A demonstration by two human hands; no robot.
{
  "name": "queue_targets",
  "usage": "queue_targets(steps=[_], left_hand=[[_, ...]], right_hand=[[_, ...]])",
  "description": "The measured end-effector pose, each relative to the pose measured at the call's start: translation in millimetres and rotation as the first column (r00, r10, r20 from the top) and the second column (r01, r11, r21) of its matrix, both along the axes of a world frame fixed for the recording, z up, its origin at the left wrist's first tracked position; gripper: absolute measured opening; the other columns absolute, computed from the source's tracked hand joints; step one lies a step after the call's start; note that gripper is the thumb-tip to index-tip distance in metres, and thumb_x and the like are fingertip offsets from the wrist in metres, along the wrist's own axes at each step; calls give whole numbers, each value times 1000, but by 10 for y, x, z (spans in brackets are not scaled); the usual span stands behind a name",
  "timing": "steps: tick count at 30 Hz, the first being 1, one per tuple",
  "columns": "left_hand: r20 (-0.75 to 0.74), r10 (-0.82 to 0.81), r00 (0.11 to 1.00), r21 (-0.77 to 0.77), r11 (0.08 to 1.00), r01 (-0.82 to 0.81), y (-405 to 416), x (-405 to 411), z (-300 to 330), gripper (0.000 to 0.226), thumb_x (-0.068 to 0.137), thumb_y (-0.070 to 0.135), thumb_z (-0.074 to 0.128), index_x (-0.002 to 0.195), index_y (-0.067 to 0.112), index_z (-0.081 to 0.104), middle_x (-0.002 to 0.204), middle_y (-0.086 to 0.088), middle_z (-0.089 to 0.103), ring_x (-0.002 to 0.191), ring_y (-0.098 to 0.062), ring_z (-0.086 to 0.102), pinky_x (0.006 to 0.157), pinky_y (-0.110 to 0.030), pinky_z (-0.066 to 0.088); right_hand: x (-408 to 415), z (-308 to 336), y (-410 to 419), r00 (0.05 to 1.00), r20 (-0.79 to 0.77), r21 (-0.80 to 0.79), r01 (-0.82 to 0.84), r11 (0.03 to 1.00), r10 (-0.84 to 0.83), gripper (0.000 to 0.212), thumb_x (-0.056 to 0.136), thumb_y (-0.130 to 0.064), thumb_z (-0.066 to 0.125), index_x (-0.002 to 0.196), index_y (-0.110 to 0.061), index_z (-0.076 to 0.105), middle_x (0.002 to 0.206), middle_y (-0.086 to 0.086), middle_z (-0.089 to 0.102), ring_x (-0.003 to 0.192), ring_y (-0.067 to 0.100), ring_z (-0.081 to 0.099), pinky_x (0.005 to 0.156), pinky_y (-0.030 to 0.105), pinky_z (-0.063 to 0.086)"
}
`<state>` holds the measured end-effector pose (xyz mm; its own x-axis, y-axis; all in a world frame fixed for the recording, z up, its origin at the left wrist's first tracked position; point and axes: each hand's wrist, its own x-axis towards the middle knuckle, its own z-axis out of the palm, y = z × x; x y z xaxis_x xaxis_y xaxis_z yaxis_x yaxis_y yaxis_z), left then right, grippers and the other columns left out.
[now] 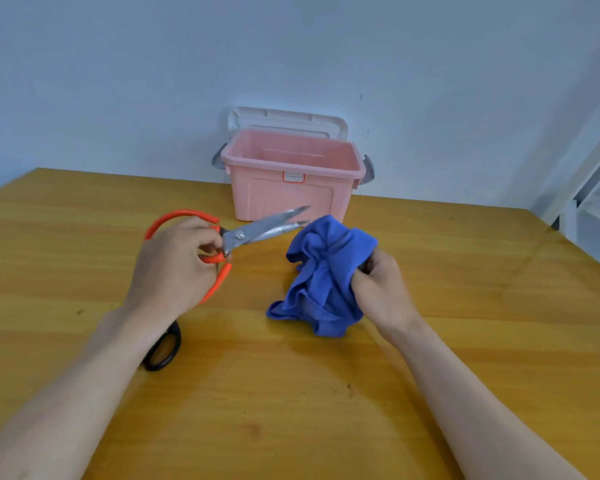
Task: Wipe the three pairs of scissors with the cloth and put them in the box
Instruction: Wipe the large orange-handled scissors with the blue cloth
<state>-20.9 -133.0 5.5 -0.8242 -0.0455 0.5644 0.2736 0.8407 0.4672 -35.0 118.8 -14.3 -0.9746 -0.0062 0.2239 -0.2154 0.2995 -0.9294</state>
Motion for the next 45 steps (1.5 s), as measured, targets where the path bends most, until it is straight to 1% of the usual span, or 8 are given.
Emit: queue_targets(steps=[13,20,23,28,32,38,42,45], left_hand=[[95,-276,956,99,959,267,245,119,-61,28,73,45,75,94,32,63,112,25,50,107,6,49,87,-1,30],[173,-391,904,22,919,393,377,221,0,66,62,70,71,116,36,55,140,28,32,132,0,38,115,-38,29],[161,-403,901,-1,913,408,439,252,-10,71,62,68,69,123,35,53,140,32,28,130,6,35,120,-47,20],[199,-322,926,-32,942,334,506,274,-13,65,69,41,75,128,35,49,150,32,16,106,-4,55,76,-6,39],[189,-325,927,-7,943,332,535,271,-12,57,70,12,76,118,30,52,152,29,8,78,-7,62,55,-17,46],[131,-205,970,-133,966,222,488,244,11,42,71,10,69,107,21,53,154,14,8,86,-13,58,48,-14,34],[99,-200,975,-273,937,220,561,259,-36,50,68,4,72,113,16,52,159,9,-1,113,-21,50,58,-25,47],[82,-234,969,-307,919,248,626,272,-80,60,63,4,77,117,11,54,160,5,3,114,-25,47,73,-37,52]], right_hand=[[32,64,42,995,87,-399,-3,917,41,20,68,5,54,88,3,57,83,19,59,78,34,55,70,48,43],[172,129,-68,949,108,-577,-181,796,295,36,84,5,55,59,-17,68,57,2,59,51,13,57,48,24,45],[202,136,-126,908,207,-594,-178,784,363,10,76,-8,58,82,-9,67,81,15,58,70,24,57,62,34,43],[234,139,-176,885,205,-582,-232,779,417,6,86,-3,53,90,-3,57,82,19,56,59,19,58,46,25,41],[248,149,-184,905,154,-547,-255,797,396,31,78,-11,52,104,6,61,81,20,61,55,21,58,41,28,37],[274,153,-231,933,145,-304,-275,912,330,42,62,-19,62,91,11,57,80,46,47,66,41,43,61,42,28],[258,81,-299,935,148,-262,-277,925,322,10,67,-9,60,76,-9,62,67,4,63,67,17,59,56,26,46],[279,64,-344,942,110,-354,-260,898,316,9,81,-1,63,84,-7,68,77,5,70,76,18,66,70,33,53]])
